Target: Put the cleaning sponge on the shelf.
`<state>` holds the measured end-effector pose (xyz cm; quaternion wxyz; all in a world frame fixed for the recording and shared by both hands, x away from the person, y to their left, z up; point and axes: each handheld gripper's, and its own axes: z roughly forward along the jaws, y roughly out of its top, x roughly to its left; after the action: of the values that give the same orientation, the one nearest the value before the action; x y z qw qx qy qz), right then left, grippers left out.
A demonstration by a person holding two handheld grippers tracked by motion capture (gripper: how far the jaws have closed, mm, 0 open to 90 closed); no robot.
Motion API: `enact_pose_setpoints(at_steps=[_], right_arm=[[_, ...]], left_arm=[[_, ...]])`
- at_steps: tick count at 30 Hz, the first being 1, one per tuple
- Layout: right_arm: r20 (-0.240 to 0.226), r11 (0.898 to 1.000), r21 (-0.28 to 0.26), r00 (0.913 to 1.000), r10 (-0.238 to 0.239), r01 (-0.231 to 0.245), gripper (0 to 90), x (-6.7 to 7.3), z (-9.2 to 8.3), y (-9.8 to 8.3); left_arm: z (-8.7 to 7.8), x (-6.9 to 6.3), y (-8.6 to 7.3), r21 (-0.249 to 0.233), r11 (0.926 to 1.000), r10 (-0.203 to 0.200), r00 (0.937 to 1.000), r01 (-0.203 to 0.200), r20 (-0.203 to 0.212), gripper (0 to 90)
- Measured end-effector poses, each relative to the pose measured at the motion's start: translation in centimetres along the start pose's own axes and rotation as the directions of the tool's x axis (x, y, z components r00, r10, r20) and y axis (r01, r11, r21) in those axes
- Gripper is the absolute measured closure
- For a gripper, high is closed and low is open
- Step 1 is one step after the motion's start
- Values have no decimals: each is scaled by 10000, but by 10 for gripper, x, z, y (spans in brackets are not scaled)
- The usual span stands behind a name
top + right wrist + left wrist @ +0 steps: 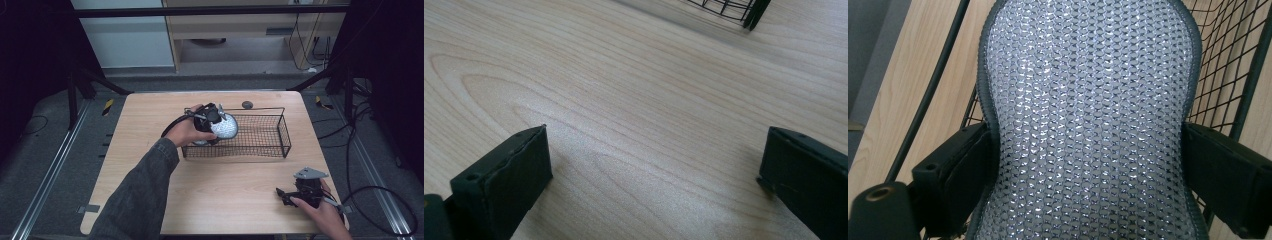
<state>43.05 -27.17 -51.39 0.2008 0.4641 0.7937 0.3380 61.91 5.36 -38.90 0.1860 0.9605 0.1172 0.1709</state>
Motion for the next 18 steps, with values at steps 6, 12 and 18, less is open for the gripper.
enact_pose_setpoints(at_steps=[6, 12, 18], right_arm=[[18, 10000, 16, 10000, -3, 3, 4, 0, 0, 0], [9, 10000, -3, 10000, 1, -1, 4, 0, 0, 0], [0, 10000, 3, 10000, -1, 1, 4, 0, 0, 0]], left_arm=[[3, 1, -2, -23, 9995, -299, 9994, 300, 193, 48], [0, 1, -2, -257, 9988, -401, 9990, 406, 190, 42], [-4, 1, -2, -338, 9987, -365, 9992, 370, 139, 66]])
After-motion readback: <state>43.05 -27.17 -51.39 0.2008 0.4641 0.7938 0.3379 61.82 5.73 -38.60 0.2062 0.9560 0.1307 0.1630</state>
